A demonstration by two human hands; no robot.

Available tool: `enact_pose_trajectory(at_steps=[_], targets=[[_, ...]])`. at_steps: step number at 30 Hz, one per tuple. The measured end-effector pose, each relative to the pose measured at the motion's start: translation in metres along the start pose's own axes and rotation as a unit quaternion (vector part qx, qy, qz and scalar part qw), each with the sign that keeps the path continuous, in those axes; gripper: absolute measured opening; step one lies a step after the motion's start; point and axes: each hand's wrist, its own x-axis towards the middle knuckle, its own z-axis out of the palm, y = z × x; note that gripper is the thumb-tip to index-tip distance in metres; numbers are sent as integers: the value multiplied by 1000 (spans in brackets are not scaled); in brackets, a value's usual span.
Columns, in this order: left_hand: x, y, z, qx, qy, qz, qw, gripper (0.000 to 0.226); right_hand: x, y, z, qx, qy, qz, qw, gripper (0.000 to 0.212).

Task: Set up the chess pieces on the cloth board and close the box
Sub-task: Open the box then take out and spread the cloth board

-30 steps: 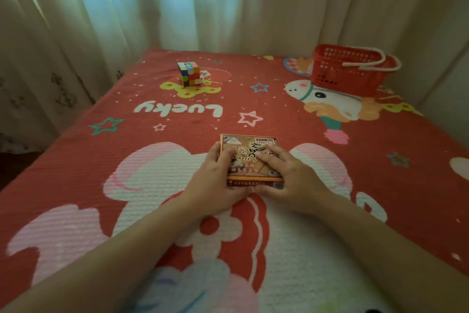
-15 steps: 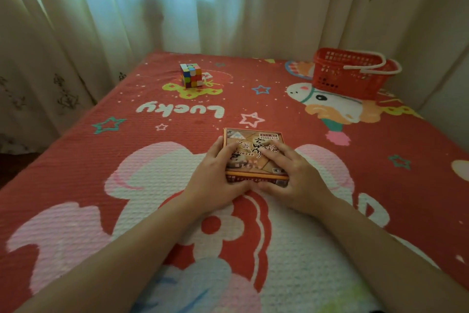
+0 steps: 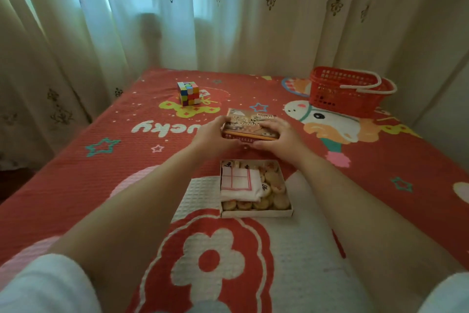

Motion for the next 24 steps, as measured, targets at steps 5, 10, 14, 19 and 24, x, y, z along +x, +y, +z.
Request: enact_pose_trajectory(at_steps=[5, 10, 14, 19, 24], targets=[[12, -10, 20, 2, -7, -17, 1000, 52, 14, 19, 5, -7, -36, 43, 998, 58], [21, -19, 25, 40, -1, -23, 999, 46, 28, 20, 9, -52, -69, 53, 995, 60], [21, -24, 31, 49, 5, -29, 998, 46, 32, 24, 20, -92, -74, 43, 992, 55], [23, -26, 31, 11, -25, -52, 998, 45, 32, 25, 20, -82, -78, 45, 993, 54], [14, -29, 20, -130, 11, -76, 989, 42, 13, 8, 11, -24, 15, -5, 1000, 37]])
